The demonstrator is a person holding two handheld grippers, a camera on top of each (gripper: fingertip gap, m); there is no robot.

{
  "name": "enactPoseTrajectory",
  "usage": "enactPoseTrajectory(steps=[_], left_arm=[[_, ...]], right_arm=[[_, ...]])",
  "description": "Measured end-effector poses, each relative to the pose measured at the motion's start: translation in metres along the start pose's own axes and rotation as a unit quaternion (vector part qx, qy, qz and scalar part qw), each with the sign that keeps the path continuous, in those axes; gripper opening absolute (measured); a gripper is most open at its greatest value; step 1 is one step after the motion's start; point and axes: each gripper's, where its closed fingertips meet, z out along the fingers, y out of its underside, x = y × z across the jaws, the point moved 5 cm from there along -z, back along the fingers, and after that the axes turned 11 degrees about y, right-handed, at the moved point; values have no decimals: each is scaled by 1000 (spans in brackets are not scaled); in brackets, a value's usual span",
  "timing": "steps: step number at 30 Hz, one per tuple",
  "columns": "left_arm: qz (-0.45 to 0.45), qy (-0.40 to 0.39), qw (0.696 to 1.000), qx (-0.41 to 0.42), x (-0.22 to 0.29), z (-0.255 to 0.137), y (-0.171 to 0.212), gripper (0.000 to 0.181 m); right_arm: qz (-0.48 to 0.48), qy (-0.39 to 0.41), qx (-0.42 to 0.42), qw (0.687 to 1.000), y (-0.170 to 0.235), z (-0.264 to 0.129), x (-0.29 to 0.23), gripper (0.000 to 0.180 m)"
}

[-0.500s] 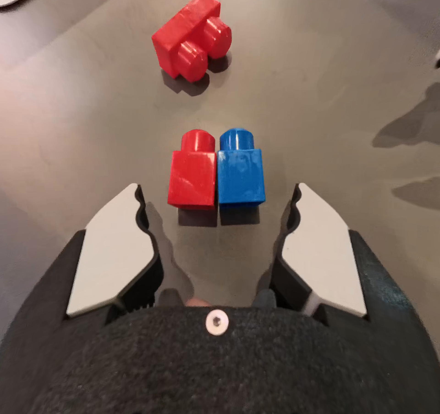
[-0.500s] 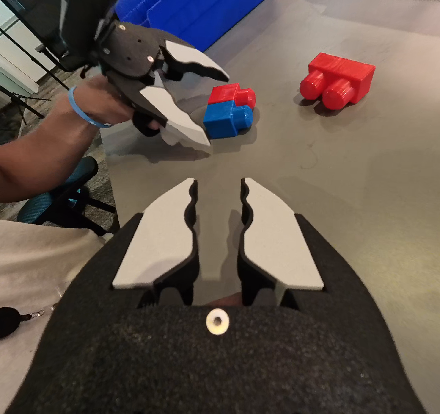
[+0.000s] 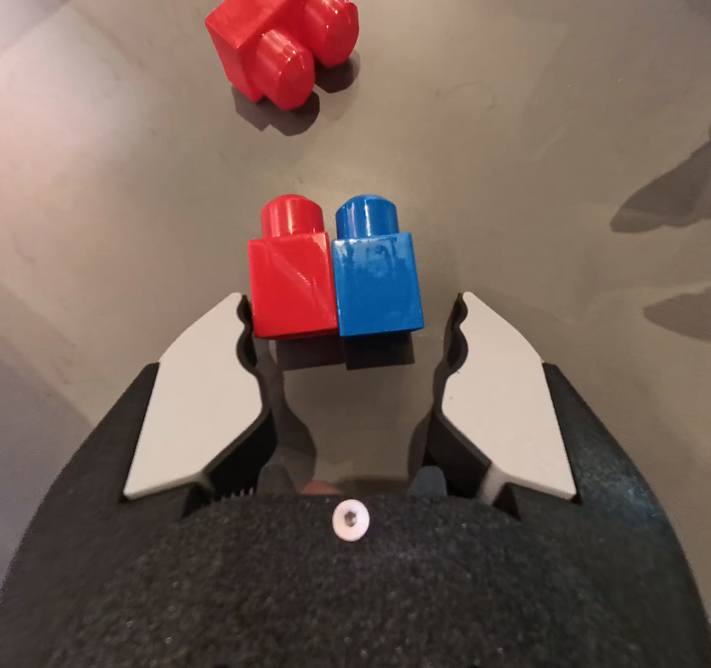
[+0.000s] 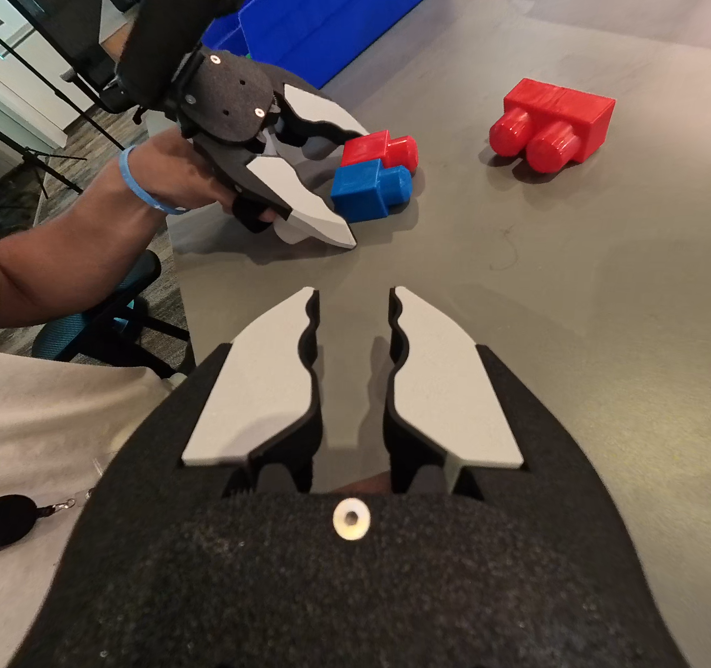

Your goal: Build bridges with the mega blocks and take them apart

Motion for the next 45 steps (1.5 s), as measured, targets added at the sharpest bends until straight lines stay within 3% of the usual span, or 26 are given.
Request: enactPoseTrajectory(steps=[8,25,45], left_arm=[[3,-6,1000,2,-2,1,-5,105],[13,8,1000,-8,-7,3,-8,85],[117,83,989,-21,-3,-28,18,81]], right_arm=[[0,1,1,1000,0,-2,0,34],[-4,-1,-2,1000,1,-3,-2,34],[0,0,-1,1000,-1,-3,1,34]])
